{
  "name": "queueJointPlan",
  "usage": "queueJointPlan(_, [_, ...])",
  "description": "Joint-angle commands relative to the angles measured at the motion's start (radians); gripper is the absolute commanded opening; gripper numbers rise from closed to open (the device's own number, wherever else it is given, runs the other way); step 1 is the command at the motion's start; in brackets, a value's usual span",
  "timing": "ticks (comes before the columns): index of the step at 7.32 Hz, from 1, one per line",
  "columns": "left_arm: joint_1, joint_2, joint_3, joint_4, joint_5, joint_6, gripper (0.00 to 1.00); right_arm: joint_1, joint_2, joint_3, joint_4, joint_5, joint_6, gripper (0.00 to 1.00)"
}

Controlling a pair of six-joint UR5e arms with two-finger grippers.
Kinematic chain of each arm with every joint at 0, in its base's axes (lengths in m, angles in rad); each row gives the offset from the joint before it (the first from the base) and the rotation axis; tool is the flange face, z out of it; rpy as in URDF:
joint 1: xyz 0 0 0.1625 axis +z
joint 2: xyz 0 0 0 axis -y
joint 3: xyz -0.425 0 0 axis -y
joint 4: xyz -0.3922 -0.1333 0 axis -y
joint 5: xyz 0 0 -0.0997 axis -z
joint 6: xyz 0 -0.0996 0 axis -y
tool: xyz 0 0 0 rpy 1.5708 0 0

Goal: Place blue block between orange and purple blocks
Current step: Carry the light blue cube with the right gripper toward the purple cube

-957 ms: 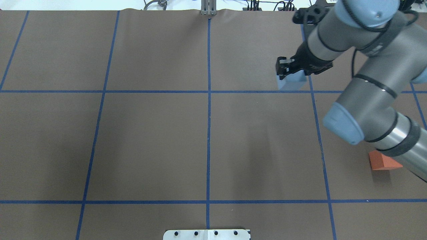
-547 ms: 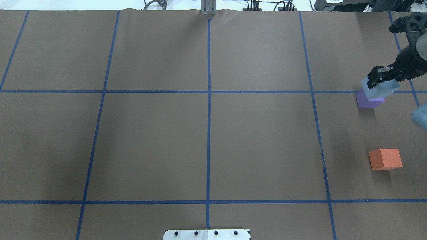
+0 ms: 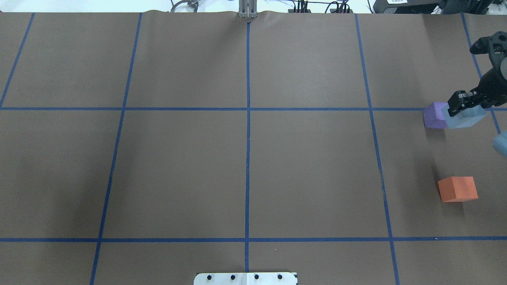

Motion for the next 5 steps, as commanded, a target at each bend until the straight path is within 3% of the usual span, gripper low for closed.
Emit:
queueJointPlan(1, [0.000,-0.010,0.001,0.000,0.002,-0.002,1.00,-0.058,-0.010,-0.041,0.070,0.002,0.068,0.00])
queueJointPlan(5, [0.000,-0.015,-0.008,0.002,0.002,-0.004,1.00,-0.097,-0.033,-0.092,0.068,0.003,0.076,0.00])
